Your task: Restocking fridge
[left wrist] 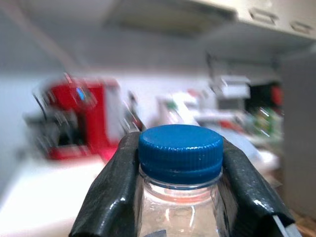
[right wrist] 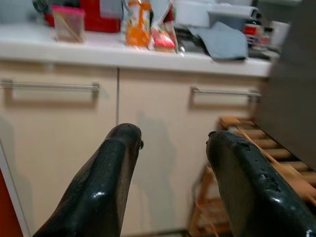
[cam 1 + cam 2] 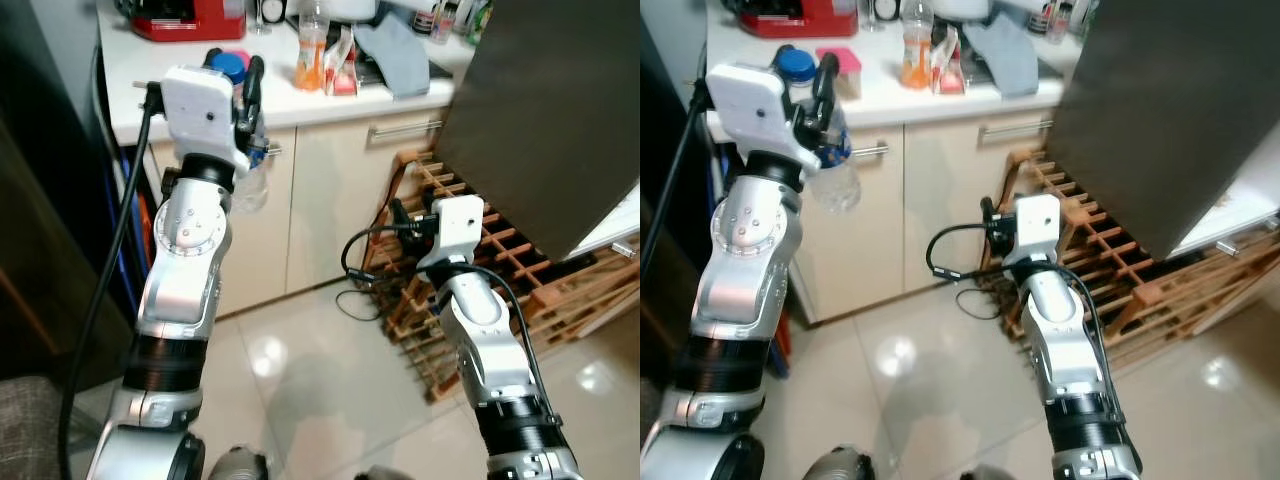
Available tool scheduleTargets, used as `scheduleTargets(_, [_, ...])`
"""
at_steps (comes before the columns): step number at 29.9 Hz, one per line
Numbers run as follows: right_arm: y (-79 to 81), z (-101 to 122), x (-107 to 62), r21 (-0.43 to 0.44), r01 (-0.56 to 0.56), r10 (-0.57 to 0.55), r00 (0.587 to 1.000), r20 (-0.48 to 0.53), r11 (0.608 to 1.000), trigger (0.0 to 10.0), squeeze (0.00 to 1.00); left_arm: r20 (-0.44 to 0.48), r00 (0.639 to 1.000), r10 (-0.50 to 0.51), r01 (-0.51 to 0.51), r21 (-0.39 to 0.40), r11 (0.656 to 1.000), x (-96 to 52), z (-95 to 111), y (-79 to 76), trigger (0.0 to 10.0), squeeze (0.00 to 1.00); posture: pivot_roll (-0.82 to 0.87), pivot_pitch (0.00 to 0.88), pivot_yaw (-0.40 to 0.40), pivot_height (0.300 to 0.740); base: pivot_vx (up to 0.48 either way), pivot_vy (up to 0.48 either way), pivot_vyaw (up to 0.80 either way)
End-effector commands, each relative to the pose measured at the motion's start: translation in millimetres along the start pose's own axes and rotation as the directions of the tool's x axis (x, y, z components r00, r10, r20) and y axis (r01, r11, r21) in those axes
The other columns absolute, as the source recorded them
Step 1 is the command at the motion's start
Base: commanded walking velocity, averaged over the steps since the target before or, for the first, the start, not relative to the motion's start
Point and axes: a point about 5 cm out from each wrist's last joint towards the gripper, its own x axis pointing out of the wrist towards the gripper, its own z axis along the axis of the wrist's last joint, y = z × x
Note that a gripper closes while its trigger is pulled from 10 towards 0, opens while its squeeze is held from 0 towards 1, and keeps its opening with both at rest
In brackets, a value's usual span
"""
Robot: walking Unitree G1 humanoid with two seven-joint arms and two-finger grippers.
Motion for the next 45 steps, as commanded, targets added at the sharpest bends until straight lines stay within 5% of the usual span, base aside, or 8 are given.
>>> scheduleTargets(1, [1.0,5.4,2.0,-0.007,0.005,-0.005,1.0,0.024,1.0,10.0,0.0,-0.024,0.999,-0.035,0.033,-0.047,0.998,-0.8,-1.9,-3.6,10.0,0.0,-0.03,0.0,-0.017,0.74,0.0,0.0,0.0])
scheduleTargets(6, [2.8,-1.8,1.3,-0.007,0.012,-0.011,1.0,0.006,1.0,10.0,0.0,-0.207,0.978,0.026,-0.051,-0.116,0.992,-16.1,-46.8,14.3,10.0,0.0,-0.01,0.0,-0.016,0.74,0.0,0.0,-0.62])
scheduleTargets(13, [6.8,-10.1,5.1,-0.017,0.013,-0.013,1.0,-0.007,1.0,10.0,0.0,-0.326,0.944,0.046,-0.103,-0.159,0.982,-30.6,-74.7,23.9,10.0,0.0,0.02,0.0,-0.005,0.74,0.0,0.0,-0.77])
scheduleTargets(25, [1.9,-23.9,-1.3,-0.014,0.045,-0.046,0.998,-0.044,0.999,10.0,0.0,-0.306,0.952,-0.003,-0.049,-0.16,0.986,-36.1,-77.5,19.3,10.0,0.0,0.01,0.0,-0.02,0.74,0.0,0.0,-0.76])
scheduleTargets(28, [1.9,-21.7,-3.2,-0.093,0.027,-0.029,0.999,-0.016,0.995,10.0,0.0,-0.3,0.954,-0.012,-0.038,-0.159,0.987,-31.9,-77.1,12.8,10.0,0.0,-0.01,0.0,-0.021,0.74,0.0,-0.48,-0.76])
scheduleTargets(38, [-4.7,-26.4,-4.6,-0.056,0.069,-0.071,0.997,-0.034,0.996,10.0,0.0,-0.213,0.972,-0.096,0.071,-0.121,0.99,-18.3,-64.7,-6.8,10.0,0.0,0.0,0.0,-0.025,0.74,0.0,-0.48,-0.76])
scheduleTargets(45, [-5.6,-24.0,-0.2,-0.06,0.077,-0.079,0.997,-0.026,0.995,10.0,0.0,-0.233,0.969,-0.078,0.054,-0.106,0.993,-17.1,-68.8,-5.4,10.0,0.0,-0.02,0.0,-0.017,0.74,0.0,-0.069,-0.76])
